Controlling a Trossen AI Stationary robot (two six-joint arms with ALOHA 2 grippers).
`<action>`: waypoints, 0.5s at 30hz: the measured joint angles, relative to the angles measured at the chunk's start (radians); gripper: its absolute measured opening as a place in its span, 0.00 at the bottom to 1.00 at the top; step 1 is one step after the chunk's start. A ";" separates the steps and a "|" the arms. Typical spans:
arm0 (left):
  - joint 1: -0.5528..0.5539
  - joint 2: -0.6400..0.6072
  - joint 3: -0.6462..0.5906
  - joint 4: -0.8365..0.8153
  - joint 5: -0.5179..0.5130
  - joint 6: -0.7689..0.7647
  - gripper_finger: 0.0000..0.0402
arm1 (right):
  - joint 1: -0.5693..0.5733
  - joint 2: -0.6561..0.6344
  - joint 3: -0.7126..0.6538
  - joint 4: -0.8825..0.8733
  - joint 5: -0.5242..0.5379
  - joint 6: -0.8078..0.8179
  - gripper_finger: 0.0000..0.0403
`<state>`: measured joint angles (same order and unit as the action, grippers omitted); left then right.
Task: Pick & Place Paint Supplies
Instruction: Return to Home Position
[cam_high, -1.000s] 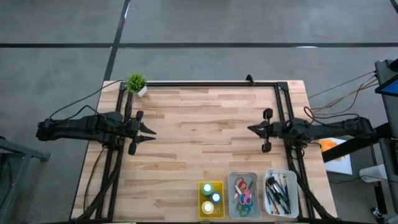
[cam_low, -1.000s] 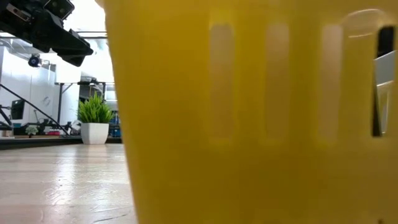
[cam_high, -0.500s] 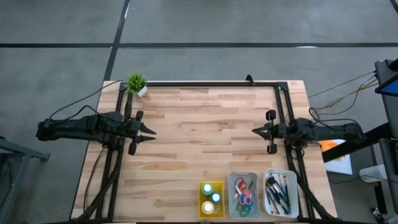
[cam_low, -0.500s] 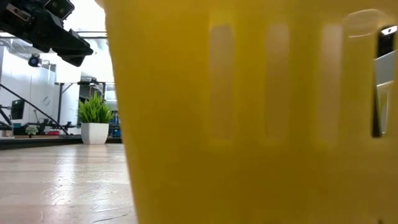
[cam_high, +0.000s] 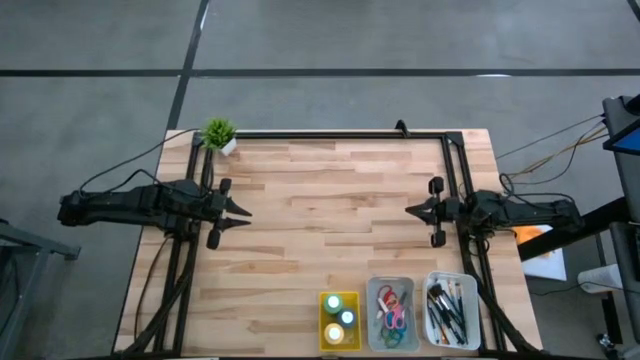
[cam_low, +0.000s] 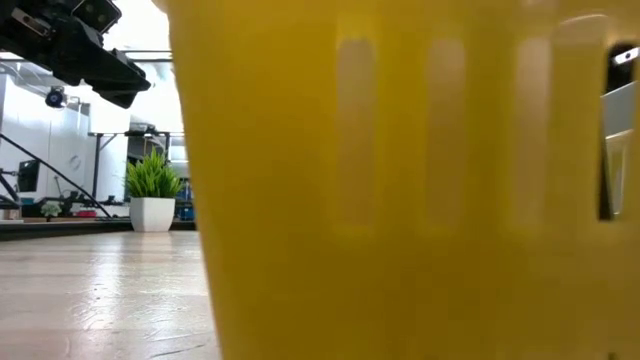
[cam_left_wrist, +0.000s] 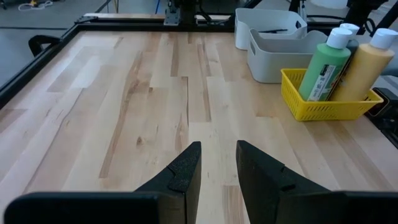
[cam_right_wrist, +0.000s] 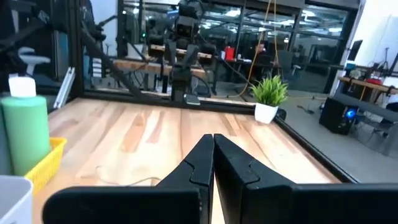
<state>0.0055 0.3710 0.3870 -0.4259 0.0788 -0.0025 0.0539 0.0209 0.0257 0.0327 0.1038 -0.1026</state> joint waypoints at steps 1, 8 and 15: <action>0.000 -0.001 0.000 0.001 0.000 0.000 0.26 | 0.000 0.005 0.000 0.001 0.000 0.011 0.02; 0.000 0.000 0.000 0.001 0.000 0.002 0.26 | 0.000 0.007 0.000 0.001 0.001 0.023 0.02; 0.000 0.000 0.000 0.001 0.000 0.003 0.26 | 0.000 0.009 0.000 0.000 0.001 0.023 0.02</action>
<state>0.0055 0.3706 0.3870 -0.4248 0.0788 0.0005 0.0540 0.0296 0.0257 0.0326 0.1049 -0.0794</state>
